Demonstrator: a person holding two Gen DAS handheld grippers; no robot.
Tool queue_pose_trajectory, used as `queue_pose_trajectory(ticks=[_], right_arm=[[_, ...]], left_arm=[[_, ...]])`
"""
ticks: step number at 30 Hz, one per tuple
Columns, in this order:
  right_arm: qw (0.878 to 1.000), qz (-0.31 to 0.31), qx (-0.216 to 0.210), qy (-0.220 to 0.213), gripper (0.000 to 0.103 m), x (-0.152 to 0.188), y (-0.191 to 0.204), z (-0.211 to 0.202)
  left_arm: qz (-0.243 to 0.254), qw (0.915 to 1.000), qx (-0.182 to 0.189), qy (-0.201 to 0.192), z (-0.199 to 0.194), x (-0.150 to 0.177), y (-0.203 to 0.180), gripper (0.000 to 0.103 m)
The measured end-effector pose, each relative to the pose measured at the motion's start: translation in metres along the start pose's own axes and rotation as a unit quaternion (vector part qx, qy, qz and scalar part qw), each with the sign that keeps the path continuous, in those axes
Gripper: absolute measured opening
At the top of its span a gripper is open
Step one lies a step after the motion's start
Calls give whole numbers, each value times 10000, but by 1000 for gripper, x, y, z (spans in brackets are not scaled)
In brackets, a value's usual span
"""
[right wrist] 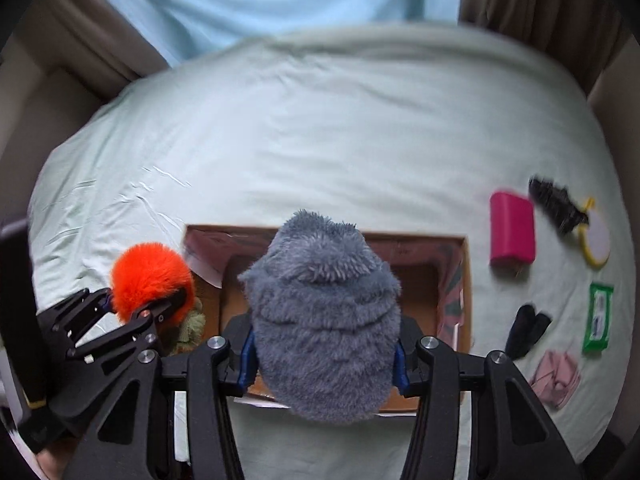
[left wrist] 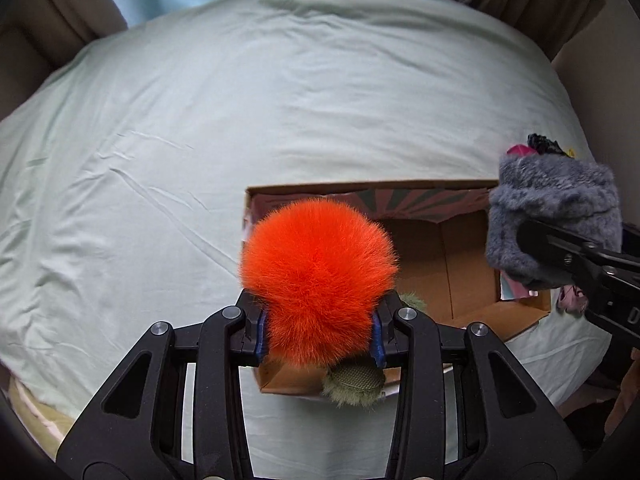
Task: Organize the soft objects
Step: 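Carry pompom and grey sock into the cardboard box and open both tools, then lift both tools away from the box toward the remaining items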
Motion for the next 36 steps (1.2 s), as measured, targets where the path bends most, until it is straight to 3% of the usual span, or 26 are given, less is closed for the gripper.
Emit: queue_pose_trajectory(ticks=[9,14,16,17,18,20,28,36], right_arm=[[9919,719,-267,1008,47,2,-20,75],[9873,886,-385,1257,49,1,-19,90],[9873,908,-408,1235,54,1,-20,92],[9883,866,-342,1212,64,1,-20,92],[9891,805,-294,1195,81,1,-21,93],[9901,765,-335,1130,102,-1,-22,93],[9924,935,-331,724,102,-1,-33,83],[9966,727,-162,362,102,-2,-24,46]], left_arm=[[-15,9975,5,704,63,-3,-13,33],[131,9949,-192,979,87,-3,-17,36],[222,9941,-142,1051,91,-3,-21,69],[296,9943,-56,1020,91,-3,-26,103],[430,9944,-71,966,90,-3,-29,103],[613,9938,-94,918,86,-1,-36,103],[561,9935,-51,985,81,9,-29,103],[464,9967,-116,659,51,4,-25,103]])
Point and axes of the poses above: each gripper's, at about its wrist camera, not at the fingertips, and z roughly the way its jaws point, y to its left, x to its underside, the point moved 6 cm from there along z, roughly the way its jaws point, and after that the axes turned 14 degrees about -z, right-handed, at the moved point
